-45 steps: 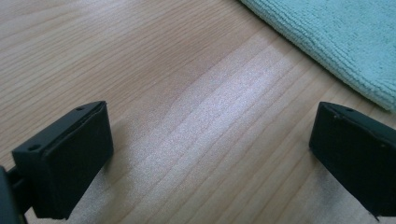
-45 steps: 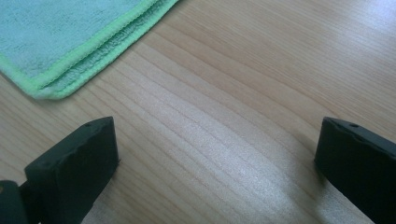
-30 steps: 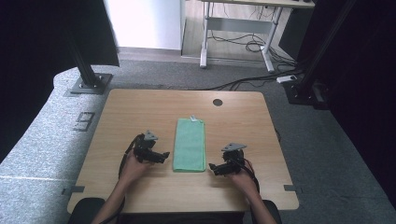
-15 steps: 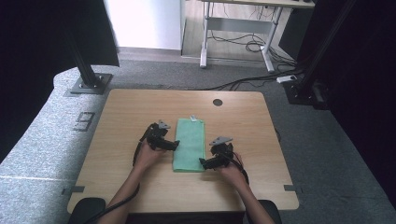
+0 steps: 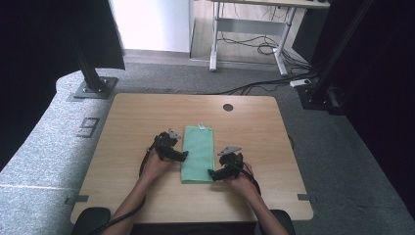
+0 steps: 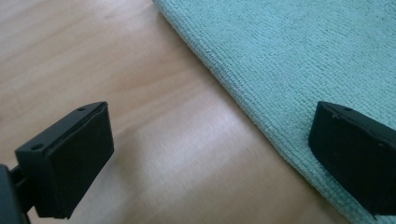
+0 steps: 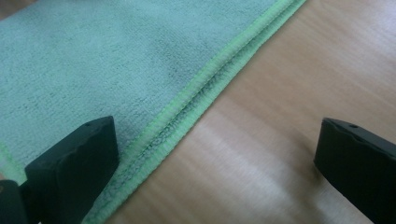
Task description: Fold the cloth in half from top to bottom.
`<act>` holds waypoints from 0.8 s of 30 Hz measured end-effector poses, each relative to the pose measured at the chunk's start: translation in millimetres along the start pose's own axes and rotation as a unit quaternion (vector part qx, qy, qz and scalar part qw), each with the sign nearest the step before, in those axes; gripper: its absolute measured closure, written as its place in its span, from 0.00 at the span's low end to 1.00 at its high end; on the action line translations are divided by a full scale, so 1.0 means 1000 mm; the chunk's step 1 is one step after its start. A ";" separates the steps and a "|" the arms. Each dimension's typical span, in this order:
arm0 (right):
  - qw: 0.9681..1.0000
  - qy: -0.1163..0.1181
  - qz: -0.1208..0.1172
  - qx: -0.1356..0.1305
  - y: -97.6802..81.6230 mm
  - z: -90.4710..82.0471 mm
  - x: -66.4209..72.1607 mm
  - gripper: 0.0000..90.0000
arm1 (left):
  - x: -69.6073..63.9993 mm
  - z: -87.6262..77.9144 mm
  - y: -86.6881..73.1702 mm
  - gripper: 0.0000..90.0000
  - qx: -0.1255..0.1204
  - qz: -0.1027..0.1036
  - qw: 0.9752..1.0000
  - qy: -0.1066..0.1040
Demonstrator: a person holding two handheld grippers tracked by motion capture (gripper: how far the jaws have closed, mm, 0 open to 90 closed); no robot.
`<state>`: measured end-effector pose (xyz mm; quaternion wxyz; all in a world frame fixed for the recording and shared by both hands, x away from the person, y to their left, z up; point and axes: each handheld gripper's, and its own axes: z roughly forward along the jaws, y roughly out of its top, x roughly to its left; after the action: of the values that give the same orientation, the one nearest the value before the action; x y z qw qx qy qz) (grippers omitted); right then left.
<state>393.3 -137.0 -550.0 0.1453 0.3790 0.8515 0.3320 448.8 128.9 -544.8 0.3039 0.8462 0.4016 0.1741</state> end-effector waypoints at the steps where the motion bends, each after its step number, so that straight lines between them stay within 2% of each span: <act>1: 1.000 0.002 -0.003 0.001 -0.002 -0.002 0.003 0.00 | -0.001 -0.001 -0.002 0.01 -0.001 0.000 1.000 -0.002; 10: 1.000 0.020 -0.018 0.007 -0.019 -0.019 0.029 0.04 | -0.018 -0.022 -0.025 0.02 -0.001 0.004 1.000 -0.024; 13: 0.999 0.026 -0.020 0.008 -0.023 -0.024 0.034 0.04 | -0.019 -0.025 -0.033 0.02 -0.007 -0.009 0.999 -0.040; 14: 0.999 0.025 -0.023 0.009 -0.023 -0.024 0.035 0.04 | -0.018 -0.025 -0.034 0.02 -0.010 -0.007 0.999 -0.040; 17: 0.999 0.026 -0.021 0.012 -0.019 -0.025 0.032 0.04 | -0.018 -0.025 -0.034 0.02 -0.009 -0.006 0.999 -0.040; 19: 0.999 0.028 -0.017 0.003 -0.014 -0.025 0.027 0.03 | -0.018 -0.025 -0.034 0.02 -0.009 -0.006 0.999 -0.040; 22: 0.999 0.048 -0.003 -0.020 -0.003 -0.024 0.014 0.00 | -0.018 -0.025 -0.034 0.02 -0.008 -0.006 0.999 -0.040; 23: 0.999 0.050 0.001 -0.022 0.000 -0.023 0.011 0.00 | -0.018 -0.025 -0.034 0.02 -0.008 -0.006 0.999 -0.040; 24: 0.999 0.045 0.003 -0.031 0.011 -0.021 0.002 0.00 | -0.018 -0.025 -0.034 0.02 -0.008 -0.006 0.999 -0.040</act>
<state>387.7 -140.0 -526.8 0.1175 0.3611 0.8456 0.3751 404.7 140.6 -548.9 0.3279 0.8475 0.3928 0.1413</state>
